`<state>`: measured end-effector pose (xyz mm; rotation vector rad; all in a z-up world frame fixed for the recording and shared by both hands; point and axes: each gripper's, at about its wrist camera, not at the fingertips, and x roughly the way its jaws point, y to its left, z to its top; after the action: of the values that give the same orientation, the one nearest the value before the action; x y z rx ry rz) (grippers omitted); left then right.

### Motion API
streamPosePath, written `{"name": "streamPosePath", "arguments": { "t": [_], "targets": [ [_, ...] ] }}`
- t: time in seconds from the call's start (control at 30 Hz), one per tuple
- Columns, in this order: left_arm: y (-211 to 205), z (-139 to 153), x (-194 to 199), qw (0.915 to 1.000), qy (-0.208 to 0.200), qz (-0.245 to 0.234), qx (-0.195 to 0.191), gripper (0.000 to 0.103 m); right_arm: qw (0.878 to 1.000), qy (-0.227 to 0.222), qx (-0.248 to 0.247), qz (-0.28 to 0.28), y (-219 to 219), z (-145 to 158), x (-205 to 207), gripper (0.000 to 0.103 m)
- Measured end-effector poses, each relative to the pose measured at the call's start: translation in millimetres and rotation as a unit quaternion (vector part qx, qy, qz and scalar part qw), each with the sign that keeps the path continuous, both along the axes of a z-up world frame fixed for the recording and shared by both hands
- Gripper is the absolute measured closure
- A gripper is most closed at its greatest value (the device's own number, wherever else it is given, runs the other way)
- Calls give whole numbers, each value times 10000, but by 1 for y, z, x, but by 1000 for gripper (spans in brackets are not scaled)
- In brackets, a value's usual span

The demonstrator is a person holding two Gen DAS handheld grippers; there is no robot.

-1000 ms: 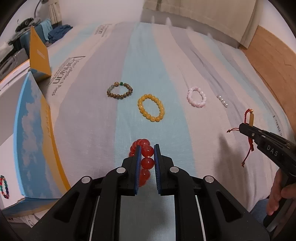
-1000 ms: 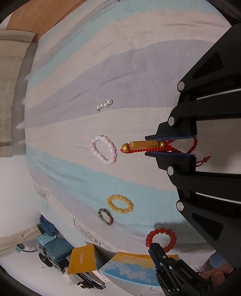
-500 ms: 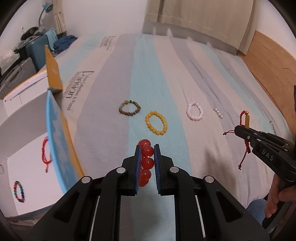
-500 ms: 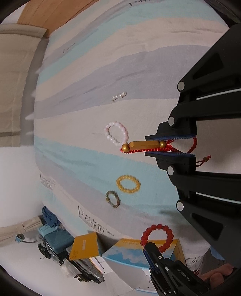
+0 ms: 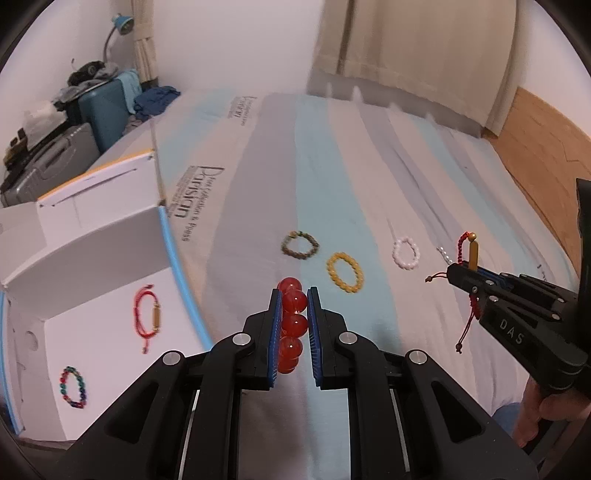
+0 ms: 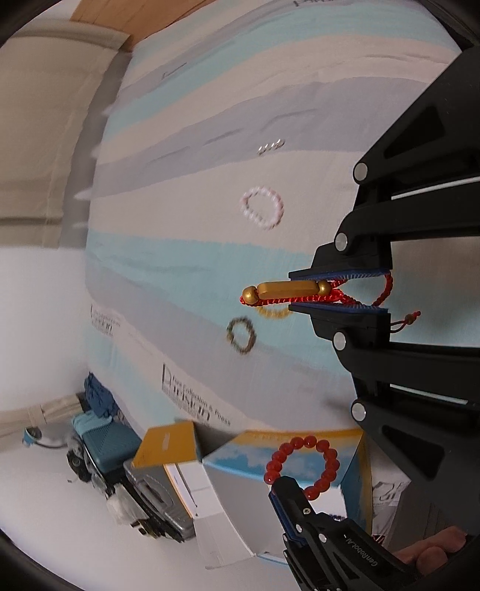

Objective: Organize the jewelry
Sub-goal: 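Carry both held bracelets over the open white box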

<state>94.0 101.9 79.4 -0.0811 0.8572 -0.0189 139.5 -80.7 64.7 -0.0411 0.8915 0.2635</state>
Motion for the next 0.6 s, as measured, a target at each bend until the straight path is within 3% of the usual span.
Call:
{"name": "streamPosePath", "arguments": {
  "t": [0.6],
  "targets": [
    [121,26,-45,9960,-172,873,-65,91,9938,-181,-97,1095,158,22,-27,93]
  ]
}}
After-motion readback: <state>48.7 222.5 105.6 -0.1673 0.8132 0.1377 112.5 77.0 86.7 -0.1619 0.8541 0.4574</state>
